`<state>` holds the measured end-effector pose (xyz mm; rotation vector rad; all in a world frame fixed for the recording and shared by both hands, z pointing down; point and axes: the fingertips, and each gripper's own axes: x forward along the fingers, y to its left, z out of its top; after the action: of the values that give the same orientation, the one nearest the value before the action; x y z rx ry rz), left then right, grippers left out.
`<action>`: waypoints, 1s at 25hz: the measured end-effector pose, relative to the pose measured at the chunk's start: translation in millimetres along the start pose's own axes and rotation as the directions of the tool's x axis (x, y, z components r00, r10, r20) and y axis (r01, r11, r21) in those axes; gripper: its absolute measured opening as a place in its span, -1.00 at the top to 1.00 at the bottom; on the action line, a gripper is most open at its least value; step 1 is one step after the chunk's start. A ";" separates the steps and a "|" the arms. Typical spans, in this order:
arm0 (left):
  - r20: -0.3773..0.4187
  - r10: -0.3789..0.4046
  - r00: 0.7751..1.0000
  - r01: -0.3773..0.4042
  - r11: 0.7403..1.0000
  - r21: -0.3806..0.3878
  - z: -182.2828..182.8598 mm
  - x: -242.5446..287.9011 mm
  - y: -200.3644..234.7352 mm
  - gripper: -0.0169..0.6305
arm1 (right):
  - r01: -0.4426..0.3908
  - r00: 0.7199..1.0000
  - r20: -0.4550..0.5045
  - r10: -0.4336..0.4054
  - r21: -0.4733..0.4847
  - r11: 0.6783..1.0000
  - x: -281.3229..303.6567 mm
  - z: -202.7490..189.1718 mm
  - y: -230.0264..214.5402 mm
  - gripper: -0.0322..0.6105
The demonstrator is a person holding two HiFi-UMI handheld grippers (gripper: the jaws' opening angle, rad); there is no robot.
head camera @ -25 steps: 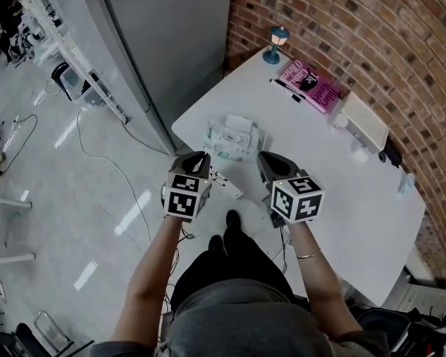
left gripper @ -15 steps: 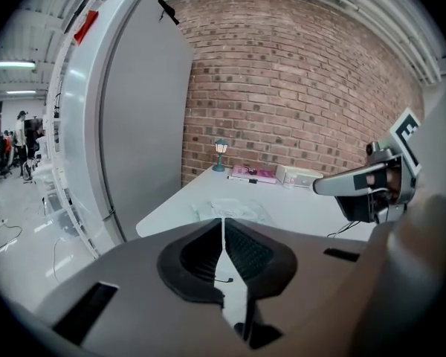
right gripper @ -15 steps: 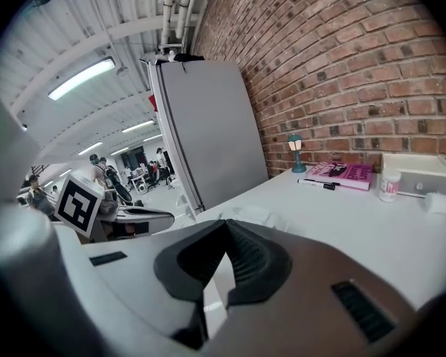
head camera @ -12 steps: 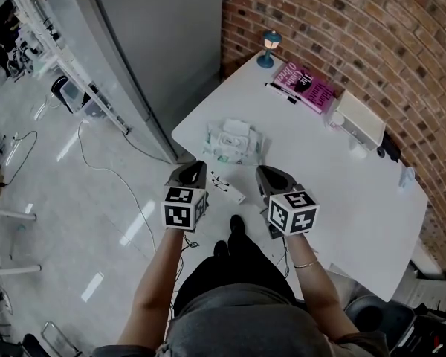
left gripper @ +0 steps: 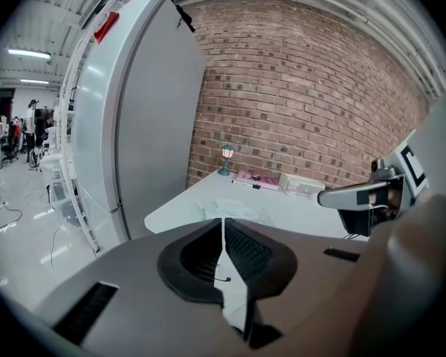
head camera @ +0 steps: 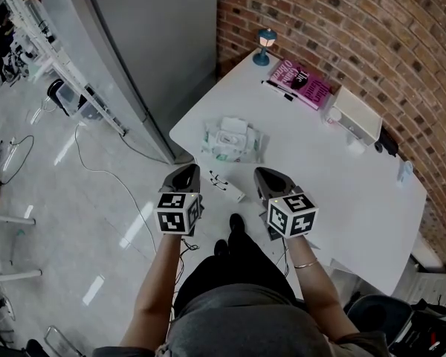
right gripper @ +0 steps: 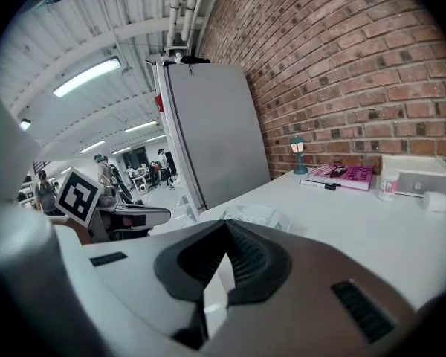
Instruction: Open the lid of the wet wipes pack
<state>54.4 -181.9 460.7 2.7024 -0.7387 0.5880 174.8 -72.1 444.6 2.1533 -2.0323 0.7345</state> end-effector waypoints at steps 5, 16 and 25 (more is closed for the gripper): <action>0.009 -0.014 1.000 0.014 1.000 0.001 4.1 -0.9 -0.4 0.86 | 0.025 1.000 0.003 -0.025 0.013 1.000 -2.1 -3.3 -4.5 0.89; 0.020 -0.033 0.999 0.033 0.999 -0.024 8.7 0.7 -2.9 0.85 | 0.032 0.999 -0.021 -0.032 0.002 0.999 -2.1 -10.0 -2.7 0.89; 0.012 -0.042 0.999 0.042 0.999 -0.023 9.1 7.9 -4.1 0.86 | 0.026 0.999 -0.034 -0.025 0.003 1.000 4.5 -11.8 -6.7 0.89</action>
<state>65.6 -185.1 455.6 2.6949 -0.6856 0.5510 178.0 -70.9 458.5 2.1495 -1.9849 0.7666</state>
